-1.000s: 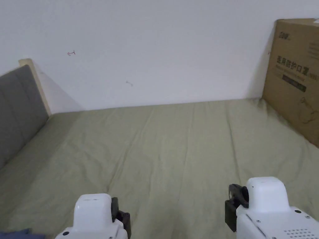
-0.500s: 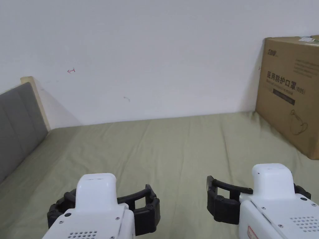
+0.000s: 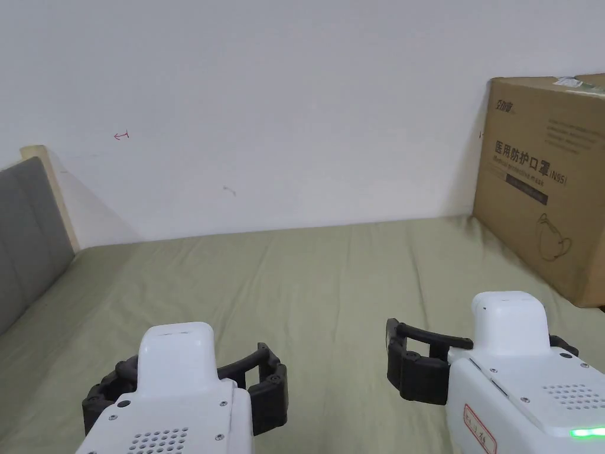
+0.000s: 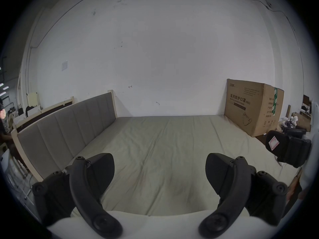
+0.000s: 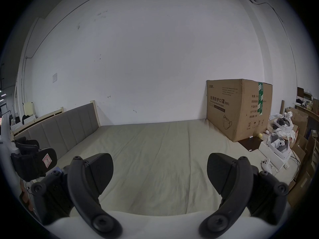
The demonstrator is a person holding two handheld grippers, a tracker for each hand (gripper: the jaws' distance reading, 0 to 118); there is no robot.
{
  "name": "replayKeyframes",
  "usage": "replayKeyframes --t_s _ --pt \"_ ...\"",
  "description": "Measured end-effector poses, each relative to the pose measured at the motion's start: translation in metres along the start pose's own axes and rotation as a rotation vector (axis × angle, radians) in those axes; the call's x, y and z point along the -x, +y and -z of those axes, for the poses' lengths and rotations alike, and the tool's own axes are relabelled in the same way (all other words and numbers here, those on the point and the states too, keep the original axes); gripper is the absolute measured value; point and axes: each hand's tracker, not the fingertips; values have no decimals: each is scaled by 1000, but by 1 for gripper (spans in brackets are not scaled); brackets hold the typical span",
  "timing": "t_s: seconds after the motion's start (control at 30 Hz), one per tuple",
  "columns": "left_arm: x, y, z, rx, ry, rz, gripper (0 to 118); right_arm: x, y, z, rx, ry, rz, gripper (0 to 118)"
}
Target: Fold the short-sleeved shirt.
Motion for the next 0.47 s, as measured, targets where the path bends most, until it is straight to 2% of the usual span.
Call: replayKeyframes --t_s 0.27,0.47 --pt "2 -2 12 39 2 -16 110 0 -4 7 25 13 23 111" --pt "3 0 7 1 -10 -31 110 0 -4 7 29 8 12 111"
